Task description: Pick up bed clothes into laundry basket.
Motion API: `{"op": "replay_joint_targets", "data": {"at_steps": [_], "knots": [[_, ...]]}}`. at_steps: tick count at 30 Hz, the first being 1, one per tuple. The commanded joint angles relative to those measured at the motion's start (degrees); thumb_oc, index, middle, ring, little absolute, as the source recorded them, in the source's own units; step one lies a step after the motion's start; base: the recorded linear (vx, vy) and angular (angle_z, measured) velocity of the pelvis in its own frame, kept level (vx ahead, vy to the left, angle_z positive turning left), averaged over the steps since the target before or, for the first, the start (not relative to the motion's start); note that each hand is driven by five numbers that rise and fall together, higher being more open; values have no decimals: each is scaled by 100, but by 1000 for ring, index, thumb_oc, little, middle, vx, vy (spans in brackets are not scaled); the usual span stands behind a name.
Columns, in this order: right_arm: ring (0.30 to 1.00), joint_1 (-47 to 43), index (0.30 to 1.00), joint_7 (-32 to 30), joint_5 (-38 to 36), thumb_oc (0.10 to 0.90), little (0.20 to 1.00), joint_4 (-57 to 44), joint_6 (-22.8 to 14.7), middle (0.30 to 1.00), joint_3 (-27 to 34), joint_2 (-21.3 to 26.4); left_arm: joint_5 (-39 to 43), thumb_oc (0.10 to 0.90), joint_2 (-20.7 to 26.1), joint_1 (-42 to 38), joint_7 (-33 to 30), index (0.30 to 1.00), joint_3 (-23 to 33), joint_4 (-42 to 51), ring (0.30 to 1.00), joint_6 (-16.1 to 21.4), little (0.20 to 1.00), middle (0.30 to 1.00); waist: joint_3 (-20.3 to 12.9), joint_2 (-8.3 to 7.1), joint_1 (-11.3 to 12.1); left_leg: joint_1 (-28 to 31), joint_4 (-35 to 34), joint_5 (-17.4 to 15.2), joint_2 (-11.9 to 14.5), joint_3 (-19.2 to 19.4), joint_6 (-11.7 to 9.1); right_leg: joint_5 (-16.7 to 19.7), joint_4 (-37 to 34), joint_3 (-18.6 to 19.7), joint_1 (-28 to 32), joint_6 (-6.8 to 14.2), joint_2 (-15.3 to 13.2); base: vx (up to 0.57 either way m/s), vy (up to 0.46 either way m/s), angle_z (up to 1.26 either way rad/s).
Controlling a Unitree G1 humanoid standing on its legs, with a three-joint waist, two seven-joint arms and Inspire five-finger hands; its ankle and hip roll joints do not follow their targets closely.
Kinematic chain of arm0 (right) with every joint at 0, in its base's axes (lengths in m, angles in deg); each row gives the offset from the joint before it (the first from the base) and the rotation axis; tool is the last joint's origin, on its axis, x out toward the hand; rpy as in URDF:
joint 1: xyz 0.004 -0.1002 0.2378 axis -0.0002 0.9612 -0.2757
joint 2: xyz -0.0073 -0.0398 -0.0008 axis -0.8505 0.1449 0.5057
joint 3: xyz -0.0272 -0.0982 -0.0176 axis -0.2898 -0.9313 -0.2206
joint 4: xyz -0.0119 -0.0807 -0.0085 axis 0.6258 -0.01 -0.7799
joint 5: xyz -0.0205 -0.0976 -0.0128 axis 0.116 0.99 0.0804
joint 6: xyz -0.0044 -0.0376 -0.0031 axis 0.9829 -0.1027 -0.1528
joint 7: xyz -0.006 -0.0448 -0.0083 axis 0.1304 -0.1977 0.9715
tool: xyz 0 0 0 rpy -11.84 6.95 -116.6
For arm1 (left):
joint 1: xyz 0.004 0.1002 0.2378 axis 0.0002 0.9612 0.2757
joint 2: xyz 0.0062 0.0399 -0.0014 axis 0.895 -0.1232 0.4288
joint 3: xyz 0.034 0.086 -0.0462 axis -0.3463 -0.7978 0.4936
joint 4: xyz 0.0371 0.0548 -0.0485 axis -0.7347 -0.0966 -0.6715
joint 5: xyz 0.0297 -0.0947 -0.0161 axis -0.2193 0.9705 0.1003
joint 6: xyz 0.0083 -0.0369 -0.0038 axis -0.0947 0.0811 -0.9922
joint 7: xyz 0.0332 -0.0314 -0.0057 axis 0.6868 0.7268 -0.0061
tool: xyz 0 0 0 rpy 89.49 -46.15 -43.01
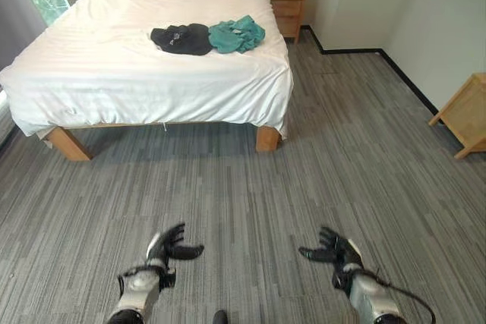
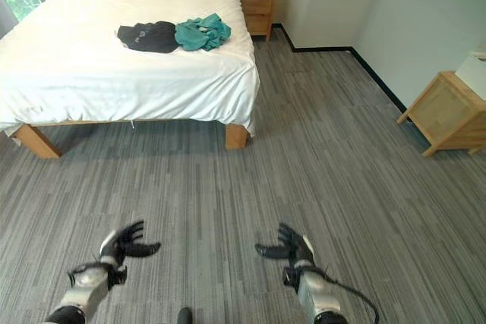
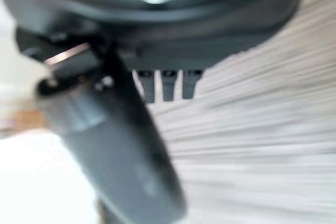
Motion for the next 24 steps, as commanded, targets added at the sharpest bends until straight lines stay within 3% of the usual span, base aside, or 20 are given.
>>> {"op": "replay_joint_targets", "data": {"at_steps": [1, 5, 14, 15, 17, 18, 19, 21, 22, 23, 24], "knots": [[900, -169, 900, -243, 11, 800, 900, -347, -484, 900, 175, 19, 110, 800, -163, -527, -403, 900, 224, -373, 900, 442, 900, 900, -78, -165, 62, 310, 53, -479, 345, -146, -524, 291, -63, -209, -224, 776, -832, 2, 13, -3], [900, 119, 900, -226, 32, 800, 900, -711, -484, 900, 202, -105, 309, 800, -378, -230, -440, 900, 311, 51, 900, 435, 900, 900, -64, -166, 63, 295, 58, -485, 328, -145, -506, 296, -63, -218, -231, 774, -845, 3, 8, -2], [900, 255, 900, -392, 149, 800, 900, -683, -555, 900, 168, -251, 706, 800, -568, 19, -499, 900, 436, -150, 900, 553, 900, 900, 175, -223, 49, -39, 284, -601, 168, -84, -394, 384, 62, 2, -592, 888, -983, -20, 42, -5], [900, 216, 900, -540, 315, 800, 900, -735, -621, 900, 256, -232, 757, 800, -581, 2, -536, 900, 432, -161, 900, 578, 900, 900, 281, -196, 41, -147, 345, -650, 77, -51, -296, 312, 605, 90, -868, 945, -1110, -94, 126, -18], [900, 204, 900, -595, 415, 800, 900, -776, -620, 900, 280, -220, 734, 800, -597, 0, -550, 900, 412, -118, 900, 595, 900, 900, 337, -179, 28, -160, 359, -691, 26, -51, -242, 325, 953, 161, -1083, 982, -1176, -65, 162, -30], [900, 151, 900, -661, 526, 800, 900, -868, -647, 900, 278, -205, 671, 800, -555, 32, -562, 900, 356, 131, 900, 630, 900, 900, 558, -136, -54, -141, 370, -759, 9, -30, -114, 639, 1984, 301, -1705, 1094, -1208, -64, 177, -49], [900, 147, 900, -663, 528, 800, 900, -868, -646, 900, 277, -206, 670, 800, -555, 31, -563, 900, 359, 135, 900, 628, 900, 900, 552, -146, -40, -154, 374, -761, -2, -12, -109, 620, 2036, 330, -1752, 1099, -1216, -22, 187, -48], [900, 146, 900, -671, 508, 800, 900, -878, -645, 900, 224, -268, 635, 800, -478, 2, -597, 900, 385, 223, 900, 620, 900, 900, 716, -54, -170, 79, 337, -866, 52, -35, -69, 1011, 2878, 501, -2366, 1107, -1135, 166, 108, -10], [900, 143, 900, -673, 508, 800, 900, -878, -646, 900, 221, -267, 634, 800, -480, 2, -599, 900, 388, 226, 900, 617, 900, 900, 723, -58, -166, 95, 329, -879, 49, -28, -71, 976, 2928, 514, -2382, 1106, -1135, 399, -4, 7], [900, 181, 900, -647, 429, 800, 900, -1041, -684, 900, 281, -280, 841, 800, -460, -17, -609, 900, 456, 535, 900, 693, 900, 900, 801, -89, -304, 338, 269, -1032, 99, -97, -173, 1049, 2410, 441, -2886, 1067, -1203, 282, -55, 0], [900, 191, 900, -647, 428, 800, 900, -1049, -680, 900, 278, -277, 847, 800, -459, -2, -608, 900, 457, 550, 900, 685, 900, 900, 809, -61, -317, 372, 263, -1067, 131, -109, -180, 1007, 2421, 412, -2850, 1066, -1182, 533, -156, -1]]}}
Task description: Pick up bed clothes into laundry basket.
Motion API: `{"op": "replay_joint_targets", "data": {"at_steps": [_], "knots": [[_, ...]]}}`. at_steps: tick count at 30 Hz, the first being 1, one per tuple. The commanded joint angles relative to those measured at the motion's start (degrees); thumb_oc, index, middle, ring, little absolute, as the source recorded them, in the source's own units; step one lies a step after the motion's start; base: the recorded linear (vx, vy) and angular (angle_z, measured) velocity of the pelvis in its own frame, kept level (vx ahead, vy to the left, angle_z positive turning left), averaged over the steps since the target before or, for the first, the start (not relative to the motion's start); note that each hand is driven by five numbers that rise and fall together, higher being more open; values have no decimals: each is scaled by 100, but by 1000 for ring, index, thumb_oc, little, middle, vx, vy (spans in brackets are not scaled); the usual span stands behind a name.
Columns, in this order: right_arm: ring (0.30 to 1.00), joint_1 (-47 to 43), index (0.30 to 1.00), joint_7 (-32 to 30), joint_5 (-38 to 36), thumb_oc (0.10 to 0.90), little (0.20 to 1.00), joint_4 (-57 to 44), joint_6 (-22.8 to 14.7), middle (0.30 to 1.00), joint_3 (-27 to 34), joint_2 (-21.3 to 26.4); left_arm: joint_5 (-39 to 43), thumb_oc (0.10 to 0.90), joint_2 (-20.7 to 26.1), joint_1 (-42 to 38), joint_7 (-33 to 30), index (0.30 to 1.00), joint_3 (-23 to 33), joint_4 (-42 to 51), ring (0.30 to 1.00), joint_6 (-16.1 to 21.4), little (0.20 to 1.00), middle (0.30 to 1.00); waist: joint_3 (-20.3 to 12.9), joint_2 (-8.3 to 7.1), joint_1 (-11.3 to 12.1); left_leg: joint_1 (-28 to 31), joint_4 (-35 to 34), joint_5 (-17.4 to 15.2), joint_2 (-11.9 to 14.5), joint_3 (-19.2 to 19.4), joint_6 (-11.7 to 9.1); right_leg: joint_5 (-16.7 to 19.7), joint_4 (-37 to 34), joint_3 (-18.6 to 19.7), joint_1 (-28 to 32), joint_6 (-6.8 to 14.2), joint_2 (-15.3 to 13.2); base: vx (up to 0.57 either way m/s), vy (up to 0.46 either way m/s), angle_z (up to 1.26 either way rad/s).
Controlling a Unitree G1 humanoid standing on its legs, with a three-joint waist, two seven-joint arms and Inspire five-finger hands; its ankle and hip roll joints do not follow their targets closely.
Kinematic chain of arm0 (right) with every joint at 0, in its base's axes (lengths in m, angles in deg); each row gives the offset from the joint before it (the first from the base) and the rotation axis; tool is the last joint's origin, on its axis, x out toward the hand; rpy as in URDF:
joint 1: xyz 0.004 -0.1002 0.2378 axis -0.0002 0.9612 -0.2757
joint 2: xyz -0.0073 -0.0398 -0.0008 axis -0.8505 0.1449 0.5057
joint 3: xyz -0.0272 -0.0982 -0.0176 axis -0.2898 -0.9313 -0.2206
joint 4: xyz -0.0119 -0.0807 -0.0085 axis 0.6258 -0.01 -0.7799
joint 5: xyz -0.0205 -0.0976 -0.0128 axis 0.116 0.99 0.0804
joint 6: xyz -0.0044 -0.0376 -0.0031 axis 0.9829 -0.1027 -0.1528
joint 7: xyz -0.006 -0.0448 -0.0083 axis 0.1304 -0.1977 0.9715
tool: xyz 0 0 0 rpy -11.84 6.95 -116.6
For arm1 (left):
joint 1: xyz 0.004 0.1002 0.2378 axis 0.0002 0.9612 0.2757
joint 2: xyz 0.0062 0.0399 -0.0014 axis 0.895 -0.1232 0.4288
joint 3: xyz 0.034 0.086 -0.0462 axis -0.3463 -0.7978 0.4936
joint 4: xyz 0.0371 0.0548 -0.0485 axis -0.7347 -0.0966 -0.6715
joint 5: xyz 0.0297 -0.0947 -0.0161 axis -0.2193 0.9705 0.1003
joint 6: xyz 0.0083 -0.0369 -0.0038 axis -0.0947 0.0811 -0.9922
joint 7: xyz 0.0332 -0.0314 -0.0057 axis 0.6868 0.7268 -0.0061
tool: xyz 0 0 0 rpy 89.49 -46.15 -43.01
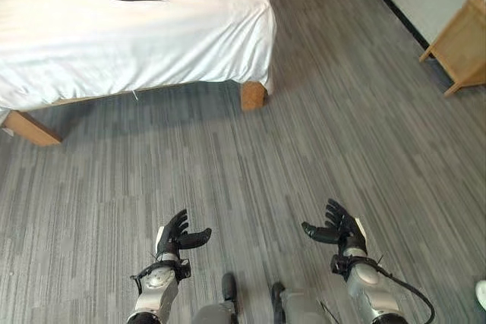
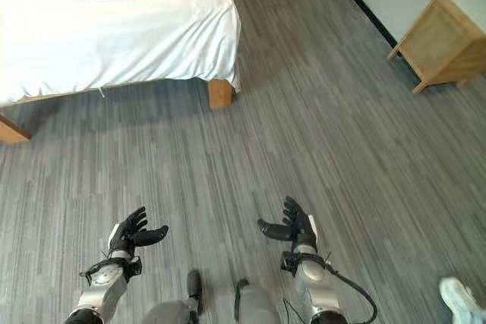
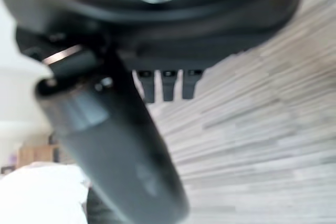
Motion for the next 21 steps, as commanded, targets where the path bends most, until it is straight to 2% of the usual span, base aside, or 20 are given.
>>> {"op": "replay_joint_targets", "data": {"at_steps": [1, 2, 3, 5, 6, 8, 9, 10, 11, 12, 13, 14, 15, 16, 17, 18, 19, 20, 21], "knots": [[900, -218, 900, -124, -4, 800, 900, -596, -599, 900, 188, -39, 115, 800, 441, -309, -152, 900, 205, 804, 900, 711, 900, 900, -159, -197, -138, 892, 211, -1035, 464, -453, -631, 1871, -2054, 154, -184, 335, -500, 293, -103, 8], [900, -227, 900, -125, -5, 800, 900, -588, -604, 900, 191, -37, 117, 800, 439, -321, -153, 900, 203, 797, 900, 714, 900, 900, -131, -159, -151, 922, 219, -1068, 507, -470, -635, 1865, -2089, 110, -119, 336, -472, 626, -242, 31], [900, -269, 900, -228, 54, 800, 900, -529, -590, 900, 251, 9, 95, 800, 518, -546, -179, 900, 127, 865, 900, 733, 900, 900, -134, -206, -341, 1282, 201, -1289, 630, -601, -791, 2136, -2864, -39, -409, 460, -585, 383, -139, 49], [900, -272, 900, -229, 57, 800, 900, -528, -589, 900, 254, 15, 97, 800, 512, -553, -178, 900, 126, 862, 900, 733, 900, 900, -95, -144, -366, 1322, 203, -1318, 704, -624, -804, 2149, -2932, -115, -308, 452, -538, 448, -172, 57], [900, -315, 900, -249, 215, 800, 900, -484, -510, 900, 236, 55, -51, 800, 578, -643, -218, 900, 124, 1040, 900, 736, 900, 900, -243, -152, -500, 1793, 240, -1488, 889, -699, -971, 2406, -3334, -573, -424, 522, -623, 518, -203, 49], [900, -257, 900, -194, 222, 800, 900, -548, -493, 900, 216, 76, -17, 800, 593, -633, -158, 900, 116, 1146, 900, 725, 900, 900, -329, -141, -557, 1902, 339, -1505, 947, -762, -1038, 2364, -3221, -600, -294, 485, -606, 503, -206, 46], [900, -240, 900, -135, 232, 800, 900, -542, -498, 900, 197, 120, 6, 800, 571, -636, -114, 900, 121, 1148, 900, 753, 900, 900, -394, -120, -570, 1913, 523, -1377, 1014, -803, -1088, 2343, -3116, -571, -229, 430, -570, 476, -187, 49], [900, -240, 900, -101, 304, 800, 900, -565, -497, 900, 133, 207, 12, 800, 535, -621, -128, 900, 106, 1203, 900, 766, 900, 900, -456, -77, -560, 1843, 948, -1029, 1084, -864, -1153, 2298, -2960, -577, -184, 309, -486, 645, -279, 57], [900, -224, 900, -37, 234, 800, 900, -609, -484, 900, 68, 334, 143, 800, 436, -509, 21, 900, 28, 1315, 900, 735, 900, 900, -578, 43, -564, 1464, 2263, -42, 1236, -980, -1249, 1962, -2752, -610, 52, -5, -257, 489, -226, 43], [900, -224, 900, -36, 233, 800, 900, -609, -484, 900, 68, 333, 143, 800, 437, -509, 20, 900, 28, 1315, 900, 734, 900, 900, -594, 22, -584, 1436, 2255, -16, 1213, -1006, -1250, 1975, -2761, -619, 40, -8, -288, 488, -322, 32], [900, -259, 900, -19, 51, 800, 900, -662, -510, 900, 37, 374, 199, 800, 414, -481, -10, 900, 45, 1383, 900, 700, 900, 900, -571, -53, -496, 1035, 3232, 484, 1279, -903, -1262, 1797, -2735, -678, 329, -205, -222, 528, -517, 10], [900, -347, 900, 70, -221, 800, 900, -876, -540, 900, 16, 462, 290, 800, 457, -407, 154, 900, 105, 1634, 900, 656, 900, 900, -451, -288, -190, 282, 4341, 654, 1218, -720, -1077, 1536, -2961, -712, 1002, -510, -52, 525, -512, 5], [900, -349, 900, 72, -222, 800, 900, -876, -539, 900, 19, 458, 292, 800, 463, -410, 156, 900, 104, 1636, 900, 655, 900, 900, -453, -312, -200, 261, 4347, 670, 1191, -728, -1068, 1552, -2973, -716, 998, -507, -78, 510, -492, -20], [900, -394, 900, 66, -213, 800, 900, -937, -559, 900, 35, 525, 285, 800, 458, -392, 111, 900, 115, 1669, 900, 667, 900, 900, -355, -406, -50, -123, 4799, 483, 973, -747, -1032, 1418, -3067, -680, 1262, -546, -53, 353, -261, -53], [900, -463, 900, 41, -139, 800, 900, -1063, -525, 900, 106, 645, 286, 800, 444, -386, 90, 900, 131, 1771, 900, 657, 900, 900, -298, -437, 118, -598, 4856, 280, 853, -669, -975, 1291, -3170, -619, 1588, -547, 15, 555, -332, -64], [900, -544, 900, 41, -67, 800, 900, -1128, -508, 900, 154, 769, 300, 800, 420, -359, 115, 900, 132, 1783, 900, 662, 900, 900, -265, -450, 265, -961, 4804, 212, 805, -556, -951, 1202, -3224, -583, 1847, -546, 44, 615, -252, -35], [900, -646, 900, 43, -66, 800, 900, -1192, -527, 900, 195, 827, 338, 800, 417, -349, 160, 900, 128, 1814, 900, 693, 900, 900, -265, -410, 383, -1199, 4471, 231, 854, -406, -973, 1073, -3271, -610, 2086, -545, 82, 796, -156, 12], [900, -829, 900, 72, -89, 800, 900, -1354, -587, 900, 223, 896, 408, 800, 431, -278, 259, 900, 149, 1913, 900, 753, 900, 900, -319, -328, 625, -1598, 3554, 446, 896, -159, -991, 869, -3353, -605, 2436, -519, 176, 618, -88, 17], [900, -822, 900, 74, -91, 800, 900, -1354, -587, 900, 225, 898, 410, 800, 430, -267, 262, 900, 146, 1922, 900, 750, 900, 900, -306, -336, 645, -1553, 3544, 418, 893, -140, -997, 848, -3361, -590, 2469, -517, 167, 645, -39, -2]]}}
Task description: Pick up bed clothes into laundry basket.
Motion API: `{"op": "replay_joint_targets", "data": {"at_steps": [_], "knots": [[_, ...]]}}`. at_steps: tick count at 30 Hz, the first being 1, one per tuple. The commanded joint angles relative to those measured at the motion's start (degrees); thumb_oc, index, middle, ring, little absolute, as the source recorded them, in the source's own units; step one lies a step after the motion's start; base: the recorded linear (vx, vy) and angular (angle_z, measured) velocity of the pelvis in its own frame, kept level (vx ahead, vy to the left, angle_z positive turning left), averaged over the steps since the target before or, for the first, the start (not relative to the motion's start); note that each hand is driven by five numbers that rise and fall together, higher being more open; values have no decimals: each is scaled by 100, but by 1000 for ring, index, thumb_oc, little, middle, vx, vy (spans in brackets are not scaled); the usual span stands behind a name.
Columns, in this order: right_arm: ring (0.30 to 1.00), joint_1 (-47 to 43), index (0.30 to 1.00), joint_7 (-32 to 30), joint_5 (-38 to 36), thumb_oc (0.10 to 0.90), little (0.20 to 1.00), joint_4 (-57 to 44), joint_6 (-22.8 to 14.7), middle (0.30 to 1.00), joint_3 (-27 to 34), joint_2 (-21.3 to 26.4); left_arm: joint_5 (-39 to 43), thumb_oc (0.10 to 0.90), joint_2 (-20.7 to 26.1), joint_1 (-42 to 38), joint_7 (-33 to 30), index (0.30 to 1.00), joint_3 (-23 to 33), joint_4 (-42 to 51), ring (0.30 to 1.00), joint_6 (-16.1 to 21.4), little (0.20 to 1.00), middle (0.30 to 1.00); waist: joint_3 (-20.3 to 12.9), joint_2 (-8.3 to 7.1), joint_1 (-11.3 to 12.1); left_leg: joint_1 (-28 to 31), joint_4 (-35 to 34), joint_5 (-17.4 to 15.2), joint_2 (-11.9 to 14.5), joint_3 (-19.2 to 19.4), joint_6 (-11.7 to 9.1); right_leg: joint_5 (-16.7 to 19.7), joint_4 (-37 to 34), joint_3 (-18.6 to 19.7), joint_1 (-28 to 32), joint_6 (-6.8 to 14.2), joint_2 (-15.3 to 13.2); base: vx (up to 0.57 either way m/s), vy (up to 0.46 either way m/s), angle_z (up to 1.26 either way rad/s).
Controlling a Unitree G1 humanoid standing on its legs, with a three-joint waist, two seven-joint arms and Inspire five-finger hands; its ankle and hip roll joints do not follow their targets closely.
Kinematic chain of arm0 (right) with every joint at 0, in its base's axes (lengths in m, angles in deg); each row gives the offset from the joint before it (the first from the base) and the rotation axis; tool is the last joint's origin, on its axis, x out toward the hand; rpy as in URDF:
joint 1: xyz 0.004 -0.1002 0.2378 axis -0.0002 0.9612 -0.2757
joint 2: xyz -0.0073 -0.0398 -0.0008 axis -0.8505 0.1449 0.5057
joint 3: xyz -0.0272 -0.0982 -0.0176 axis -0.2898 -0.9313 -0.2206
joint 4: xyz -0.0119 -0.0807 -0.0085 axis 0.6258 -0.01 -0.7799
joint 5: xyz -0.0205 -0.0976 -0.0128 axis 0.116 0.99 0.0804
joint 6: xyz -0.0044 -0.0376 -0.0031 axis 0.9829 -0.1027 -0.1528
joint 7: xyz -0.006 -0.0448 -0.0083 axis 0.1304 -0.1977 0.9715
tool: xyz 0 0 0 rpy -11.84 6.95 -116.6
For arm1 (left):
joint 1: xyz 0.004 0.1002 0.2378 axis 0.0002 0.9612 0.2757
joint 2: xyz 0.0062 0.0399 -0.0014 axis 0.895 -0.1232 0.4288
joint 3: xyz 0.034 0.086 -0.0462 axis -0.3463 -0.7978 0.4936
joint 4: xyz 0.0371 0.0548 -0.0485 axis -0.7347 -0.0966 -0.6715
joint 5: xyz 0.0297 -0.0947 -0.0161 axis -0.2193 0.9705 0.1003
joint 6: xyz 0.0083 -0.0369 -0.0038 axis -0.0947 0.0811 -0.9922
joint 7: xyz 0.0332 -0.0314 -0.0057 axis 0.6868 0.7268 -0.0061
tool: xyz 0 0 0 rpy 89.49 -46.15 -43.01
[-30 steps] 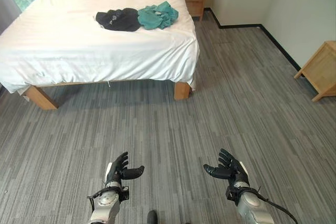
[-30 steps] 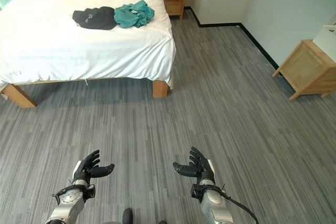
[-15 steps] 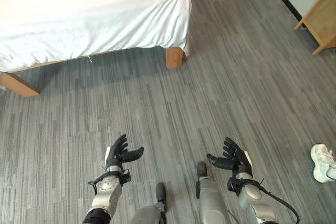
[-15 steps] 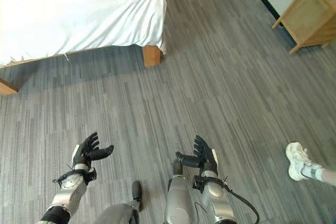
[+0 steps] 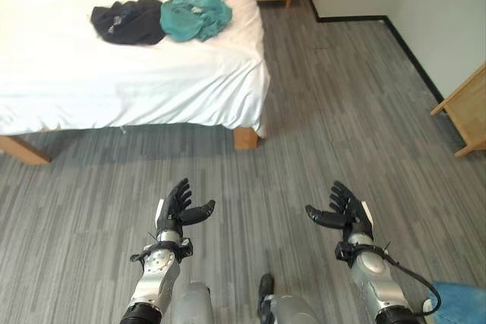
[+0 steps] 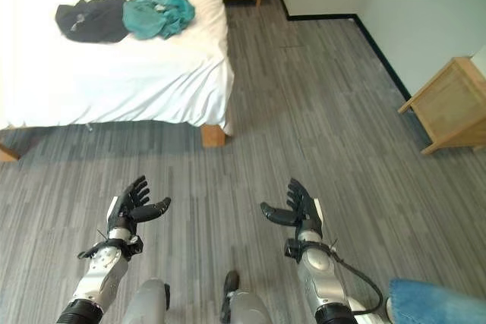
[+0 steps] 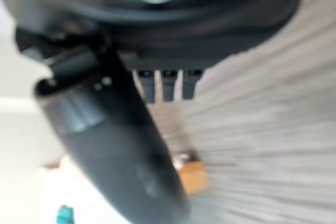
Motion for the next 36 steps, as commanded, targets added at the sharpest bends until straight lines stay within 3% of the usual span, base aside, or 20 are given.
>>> {"op": "replay_joint_targets", "data": {"at_steps": [1, 2, 4, 7, 9, 10, 11, 12, 13, 15, 16, 18, 19, 20, 21, 27, 29, 32, 34, 36], "knots": [[900, -569, 900, 86, 49, 800, 900, -723, -562, 900, -32, 454, 202, 800, 415, -283, 106, 900, 185, 622, 900, 544, 900, 900, -179, 264, 374, 746, -2104, 330, -19, 376, -193, 241, -370, 506, 450, 591, -196, 514, 20, -35], [900, -682, 900, 111, 84, 800, 900, -755, -580, 900, -109, 462, 218, 800, 437, -251, 119, 900, 245, 665, 900, 557, 900, 900, -252, 424, 546, 552, -2933, 493, -50, 351, -183, 106, -431, 573, 654, 611, 22, 751, 13, -42], [900, -772, 900, 190, 213, 800, 900, -815, -565, 900, -264, 492, 254, 800, 445, -71, 187, 900, 327, 832, 900, 560, 900, 900, -362, 432, 822, 710, -4259, 884, -248, 319, -213, -169, -526, 751, 1178, 639, 95, 739, -6, -52], [900, -844, 900, 383, 176, 800, 900, -1016, -514, 900, -347, 385, 274, 800, 525, -2, 246, 900, 446, 1160, 900, 571, 900, 900, -551, 391, 940, 688, -4504, 1081, -155, 794, -245, -538, -430, 782, 1662, 708, 29, 660, 29, -69], [900, -825, 900, 562, 153, 800, 900, -1312, -511, 900, -476, 284, 295, 800, 577, -32, 304, 900, 468, 1417, 900, 603, 900, 900, -674, 359, 973, 809, -4419, 1036, -124, 1057, -73, -574, -59, 724, 1665, 795, -92, 456, 100, -6], [900, -655, 900, 776, 199, 800, 900, -1480, -509, 900, -465, 234, 312, 800, 640, 56, 571, 900, 394, 1747, 900, 575, 900, 900, -782, 153, 1101, 922, -4033, 588, -420, 1049, 329, 344, 1671, 620, 1238, 1284, -519, 443, 129, 29], [900, -647, 900, 778, 200, 800, 900, -1486, -507, 900, -462, 232, 315, 800, 644, 62, 574, 900, 393, 1751, 900, 572, 900, 900, -808, 164, 1125, 895, -4023, 588, -394, 1066, 334, 361, 1674, 649, 1199, 1286, -505, 432, 199, 20], [900, -491, 900, 777, 234, 800, 900, -1610, -500, 900, -388, 243, 389, 800, 669, -32, 643, 900, 294, 1848, 900, 509, 900, 900, -802, 245, 1083, 1016, -3921, 411, -380, 1052, 482, 1217, 2865, 801, 785, 1513, -497, 334, 179, -15], [900, -386, 900, 745, 169, 800, 900, -1715, -525, 900, -316, 229, 663, 800, 727, -263, 806, 900, 179, 1964, 900, 524, 900, 900, -603, 403, 796, 1332, -3920, 300, -340, 834, 561, 1576, 3915, 988, 66, 1515, -357, 442, 191, -7], [900, -392, 900, 774, -71, 800, 900, -1747, -619, 900, -152, 220, 1399, 800, 718, -595, 1178, 900, 92, 2171, 900, 668, 900, 900, -391, 596, 418, 1736, -4060, 101, -344, 464, 584, 1280, 4608, 1162, -903, 1348, -154, 517, 5, 83], [900, -285, 900, 822, 98, 800, 900, -1971, -608, 900, 42, 404, 1621, 800, 752, -709, 1355, 900, 131, 2362, 900, 683, 900, 900, -379, 544, 196, 2082, -4153, -69, -439, 152, 534, 1143, 3927, 1237, -1271, 1178, -569, 468, -107, 154], [900, -282, 900, 822, 100, 800, 900, -1979, -603, 900, 44, 404, 1625, 800, 752, -710, 1359, 900, 133, 2363, 900, 681, 900, 900, -379, 565, 171, 2078, -4161, -52, -422, 122, 531, 1168, 3889, 1199, -1248, 1171, -557, 402, -189, 158], [900, -175, 900, 912, -110, 800, 900, -2207, -650, 900, 506, 773, 2261, 800, 719, -743, 1741, 900, 263, 2888, 900, 753, 900, 900, -464, 241, -128, 2516, -4431, -314, -777, -402, 362, 930, 1122, 1464, -1221, 1134, -561, 546, -266, 125], [900, -170, 900, 913, -111, 800, 900, -2205, -649, 900, 503, 772, 2264, 800, 720, -737, 1742, 900, 262, 2887, 900, 752, 900, 900, -462, 256, -151, 2574, -4453, -364, -765, -432, 366, 888, 1074, 1427, -1139, 1141, -556, 699, -387, 156], [900, -169, 900, 852, 52, 800, 900, -2341, -715, 900, 937, 1197, 2788, 800, 736, -639, 2002, 900, 546, 3100, 900, 670, 900, 900, -496, 38, -193, 2613, -4436, -488, -889, -717, 311, 758, 294, 1859, -686, 1220, -402, 189, -117, 144], [900, -516, 900, 946, -229, 800, 900, -2498, -751, 900, 1221, 1728, 2836, 800, 525, 99, 2167, 900, 1215, 3127, 900, 856, 900, 900, -857, -51, 78, 2669, -4537, -519, -857, -927, 296, 762, -201, 1665, -292, 1089, -380, 232, -129, 68], [900, -801, 900, 1069, -381, 800, 900, -2398, -692, 900, 1280, 2220, 2803, 800, 580, 273, 2110, 900, 1279, 3111, 900, 827, 900, 900, -958, -84, 131, 2644, -4583, -468, -824, -993, 251, 777, -310, 1675, -219, 1037, -330, 121, -74, 35], [900, -1800, 900, 1206, -530, 800, 900, -1641, -679, 900, 658, 3378, 2702, 800, 850, 363, 2037, 900, 1159, 3148, 900, 866, 900, 900, -992, -129, 263, 2648, -4664, -419, -758, -1072, 195, 730, -320, 1581, -165, 998, -292, 98, -49, 1], [900, -2023, 900, 1231, -558, 800, 900, -1456, -652, 900, 434, 3542, 2690, 800, 896, 396, 2037, 900, 1089, 3142, 900, 868, 900, 900, -999, -142, 281, 2683, -4700, -437, -743, -1084, 189, 702, -344, 1557, -115, 994, -284, 67, -23, 3], [900, -2756, 900, 1317, -487, 800, 900, -899, -595, 900, -247, 3954, 2610, 800, 1024, 464, 2005, 900, 1004, 3147, 900, 892, 900, 900, -1012, -162, 328, 2702, -4726, -426, -729, -1113, 166, 707, -382, 1518, -75, 988, -266, 50, -22, 4]]}}
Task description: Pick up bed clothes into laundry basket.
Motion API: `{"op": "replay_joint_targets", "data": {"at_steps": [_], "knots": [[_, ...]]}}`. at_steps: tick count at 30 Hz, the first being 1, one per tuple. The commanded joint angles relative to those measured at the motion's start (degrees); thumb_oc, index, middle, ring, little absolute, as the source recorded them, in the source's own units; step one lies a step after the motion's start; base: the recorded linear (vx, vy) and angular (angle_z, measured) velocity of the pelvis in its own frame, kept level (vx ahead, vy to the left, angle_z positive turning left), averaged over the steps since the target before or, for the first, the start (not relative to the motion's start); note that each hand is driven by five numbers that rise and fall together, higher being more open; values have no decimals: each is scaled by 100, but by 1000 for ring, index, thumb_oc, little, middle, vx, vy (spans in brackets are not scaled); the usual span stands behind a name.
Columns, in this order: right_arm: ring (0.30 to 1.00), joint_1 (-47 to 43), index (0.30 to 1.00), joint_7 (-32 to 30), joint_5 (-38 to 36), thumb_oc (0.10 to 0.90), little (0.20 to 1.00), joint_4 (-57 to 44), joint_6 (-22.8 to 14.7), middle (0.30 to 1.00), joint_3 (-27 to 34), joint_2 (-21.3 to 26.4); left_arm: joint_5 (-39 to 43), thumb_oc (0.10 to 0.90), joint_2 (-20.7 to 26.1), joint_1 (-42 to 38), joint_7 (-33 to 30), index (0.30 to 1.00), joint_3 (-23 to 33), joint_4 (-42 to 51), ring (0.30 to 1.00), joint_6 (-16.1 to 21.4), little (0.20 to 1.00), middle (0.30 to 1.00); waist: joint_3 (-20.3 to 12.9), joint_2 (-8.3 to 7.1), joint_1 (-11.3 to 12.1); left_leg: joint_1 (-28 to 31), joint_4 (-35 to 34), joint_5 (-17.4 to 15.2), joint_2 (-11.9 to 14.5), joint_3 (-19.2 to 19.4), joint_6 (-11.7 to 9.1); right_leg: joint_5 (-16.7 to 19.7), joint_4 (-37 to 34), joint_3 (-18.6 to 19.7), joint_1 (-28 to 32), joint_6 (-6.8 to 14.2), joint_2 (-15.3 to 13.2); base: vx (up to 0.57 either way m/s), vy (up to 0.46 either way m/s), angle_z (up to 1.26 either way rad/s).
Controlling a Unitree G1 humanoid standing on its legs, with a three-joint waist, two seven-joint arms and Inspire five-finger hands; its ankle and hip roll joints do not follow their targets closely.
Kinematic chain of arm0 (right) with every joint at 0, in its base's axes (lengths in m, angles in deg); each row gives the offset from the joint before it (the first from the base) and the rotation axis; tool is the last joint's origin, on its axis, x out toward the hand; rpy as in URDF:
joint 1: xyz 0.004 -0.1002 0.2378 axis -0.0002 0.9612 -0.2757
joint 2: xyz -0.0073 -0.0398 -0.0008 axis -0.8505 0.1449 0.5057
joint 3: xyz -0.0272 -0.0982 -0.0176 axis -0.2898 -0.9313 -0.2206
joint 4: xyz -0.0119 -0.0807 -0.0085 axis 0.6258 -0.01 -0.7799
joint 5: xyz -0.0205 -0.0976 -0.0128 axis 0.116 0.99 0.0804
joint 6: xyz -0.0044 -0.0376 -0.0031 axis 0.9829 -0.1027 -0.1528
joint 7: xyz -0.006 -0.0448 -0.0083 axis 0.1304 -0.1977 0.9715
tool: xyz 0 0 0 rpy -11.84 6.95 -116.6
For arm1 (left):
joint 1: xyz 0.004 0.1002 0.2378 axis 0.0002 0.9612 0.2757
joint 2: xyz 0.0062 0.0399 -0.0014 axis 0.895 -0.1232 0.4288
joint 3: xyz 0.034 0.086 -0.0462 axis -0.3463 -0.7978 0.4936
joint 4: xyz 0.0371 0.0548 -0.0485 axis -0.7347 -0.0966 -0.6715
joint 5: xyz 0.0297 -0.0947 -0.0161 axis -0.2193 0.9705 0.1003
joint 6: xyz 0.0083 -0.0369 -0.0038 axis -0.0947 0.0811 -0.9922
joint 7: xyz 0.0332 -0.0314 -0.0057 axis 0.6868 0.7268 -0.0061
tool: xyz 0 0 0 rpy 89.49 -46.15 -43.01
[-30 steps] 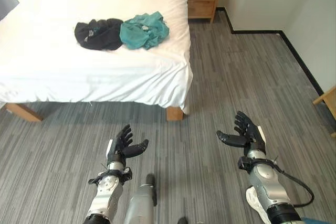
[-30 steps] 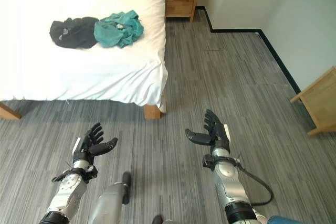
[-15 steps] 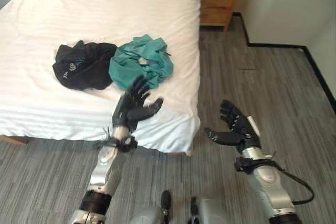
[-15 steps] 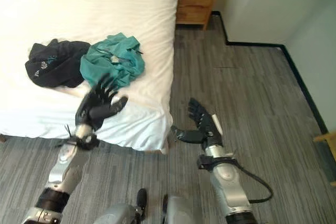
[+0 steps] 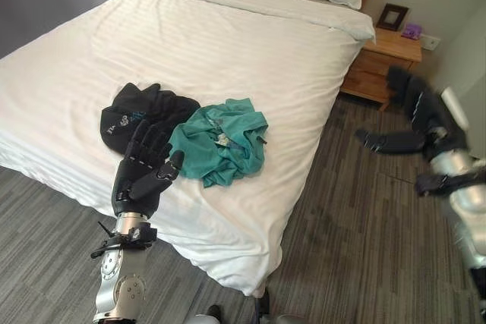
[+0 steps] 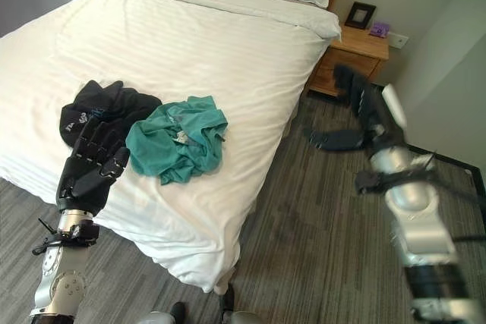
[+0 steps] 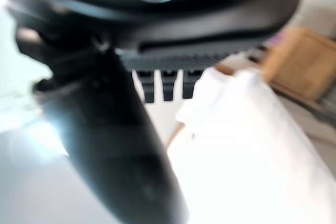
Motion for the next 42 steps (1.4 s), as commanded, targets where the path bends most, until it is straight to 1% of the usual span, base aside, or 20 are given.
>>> {"op": "replay_joint_targets", "data": {"at_steps": [1, 2, 3, 4, 5, 12, 15, 21, 25, 27, 28, 29, 30, 32, 33, 35, 37, 39, 40, 42], "knots": [[900, -798, 900, 94, -166, 800, 900, 213, -380, 900, -400, 345, -74, 800, 632, -288, 130, 900, 20, 593, 900, 512, 900, 900, -543, -263, 120, -181, -158, 279, -169, 36, 92, -624, 493, 242, 254, 796, -680, 57, -16, -4], [900, -1599, 900, 63, 148, 800, 900, 710, -279, 900, -1106, 661, -58, 800, 762, -223, 113, 900, -28, 651, 900, 501, 900, 900, -562, -279, 180, -183, -163, 281, -160, 7, 70, -620, 475, 206, 261, 795, -675, 68, -9, -9], [900, -2436, 900, 0, 325, 800, 900, 1147, -224, 900, -1781, 690, -27, 800, 855, -242, 84, 900, -126, 619, 900, 507, 900, 900, -563, -296, 250, -190, -179, 294, -141, -15, 50, -614, 453, 176, 280, 782, -666, 68, -9, -6], [900, -2496, 900, -1, 320, 800, 900, 1173, -230, 900, -1835, 685, -26, 800, 841, -241, 85, 900, -109, 617, 900, 507, 900, 900, -559, -285, 232, -188, -180, 295, -141, -16, 50, -614, 452, 175, 283, 782, -666, 41, -5, 0], [900, -3267, 900, -20, 463, 800, 900, 1532, -130, 900, -2413, 654, -60, 800, 963, -252, 54, 900, -233, 624, 900, 509, 900, 900, -545, -316, 317, -214, -194, 314, -130, -45, 35, -616, 450, 142, 277, 776, -662, 11, -2, 12], [900, -4966, 900, -326, 930, 800, 900, 2196, -26, 900, -3467, -73, 138, 800, 952, -447, 50, 900, -621, 709, 900, 415, 900, 900, -360, -331, 574, -454, -308, 452, -112, -295, -35, -691, 544, -132, 149, 765, -690, -18, 0, 17], [900, -5236, 900, -348, 1016, 800, 900, 2337, -1, 900, -3643, -203, 141, 800, 925, -491, 63, 900, -744, 714, 900, 398, 900, 900, -329, -317, 640, -582, -318, 509, -136, -442, -74, -708, 572, -293, 93, 760, -718, -4, -1, 34], [900, -5277, 900, -233, 1051, 800, 900, 2305, 55, 900, -3744, -469, 182, 800, 958, -403, 27, 900, -672, 665, 900, 383, 900, 900, -218, -298, 889, -831, -293, 593, -231, -689, -108, -752, 618, -565, 3, 755, -750, 5, -4, 38], [900, -5148, 900, -52, 978, 800, 900, 2398, 57, 900, -3863, -411, 321, 800, 833, -288, -29, 900, -488, 600, 900, 395, 900, 900, -128, -289, 1056, -903, -273, 629, -296, -877, -122, -807, 658, -749, 35, 758, -776, 24, -16, 27], [900, -4671, 900, 487, 1170, 800, 900, 1972, 47, 900, -4222, -52, 324, 800, 789, -144, -16, 900, -322, 438, 900, 390, 900, 900, -68, -295, 1180, -959, -258, 664, -356, -1032, -135, -856, 701, -899, 61, 758, -809, 25, -25, 32], [900, -4664, 900, 493, 1169, 800, 900, 1963, 49, 900, -4222, -42, 324, 800, 783, -140, -14, 900, -328, 439, 900, 390, 900, 900, -71, -289, 1174, -958, -256, 661, -358, -1042, -136, -863, 705, -910, 65, 758, -810, 18, -25, 35], [900, -4542, 900, 837, 1243, 800, 900, 1783, 74, 900, -4495, 192, 307, 800, 865, -76, 54, 900, -274, 434, 900, 361, 900, 900, -61, -297, 1223, -981, -252, 672, -377, -1084, -145, -877, 700, -968, 77, 759, -820, 49, -58, 35], [900, -4379, 900, 1609, 1491, 800, 900, 1640, 246, 900, -5228, 659, 345, 800, 1051, 102, 269, 900, -135, 553, 900, 291, 900, 900, -29, -301, 1358, -991, -243, 655, -432, -1230, -188, -953, 675, -1150, 180, 755, -840, 38, -48, 29], [900, -4288, 900, 1675, 1612, 800, 900, 1687, 265, 900, -5355, 785, 496, 800, 1055, 133, 336, 900, -45, 645, 900, 294, 900, 900, -22, -295, 1411, -1061, -247, 702, -465, -1291, -194, -928, 645, -1224, 170, 767, -852, 13, -51, 58], [900, -4213, 900, 2085, 2154, 800, 900, 1837, 375, 900, -5782, 874, 678, 800, 1122, 168, 409, 900, 116, 687, 900, 273, 900, 900, 52, -291, 1573, -1143, -253, 730, -498, -1355, -221, -922, 599, -1305, 146, 775, -861, -3, -57, 59], [900, -4233, 900, 2090, 2154, 800, 900, 1843, 375, 900, -5800, 869, 683, 800, 1115, 170, 414, 900, 123, 686, 900, 273, 900, 900, 49, -286, 1561, -1147, -252, 730, -499, -1359, -222, -922, 598, -1310, 145, 775, -860, -9, -32, 19], [900, -4127, 900, 2190, 2792, 800, 900, 2035, 438, 900, -5958, 1098, 713, 800, 1255, 499, 324, 900, 464, 854, 900, 332, 900, 900, 230, -201, 1800, -1356, -279, 818, -516, -1399, -280, -901, 452, -1386, 61, 749, -844, -53, -54, 22], [900, -3850, 900, 2177, 3075, 800, 900, 2245, 432, 900, -5840, 1017, 717, 800, 1335, 541, 327, 900, 526, 884, 900, 299, 900, 900, 332, -106, 1862, -1474, -298, 867, -517, -1426, -302, -893, 395, -1384, -16, 744, -820, -55, -42, 10], [900, -3813, 900, 2170, 3090, 800, 900, 2253, 423, 900, -5802, 1009, 719, 800, 1353, 540, 328, 900, 521, 882, 900, 299, 900, 900, 322, -122, 1872, -1482, -298, 869, -515, -1426, -304, -891, 394, -1383, -25, 743, -817, -83, -58, 11], [900, -3193, 900, 1925, 3410, 800, 900, 2187, 362, 900, -5405, 825, 715, 800, 1460, 370, 254, 900, 552, 936, 900, 358, 900, 900, 535, 58, 1902, -1709, -344, 981, -502, -1432, -364, -859, 324, -1379, -212, 725, -779, -109, -43, 9]]}}
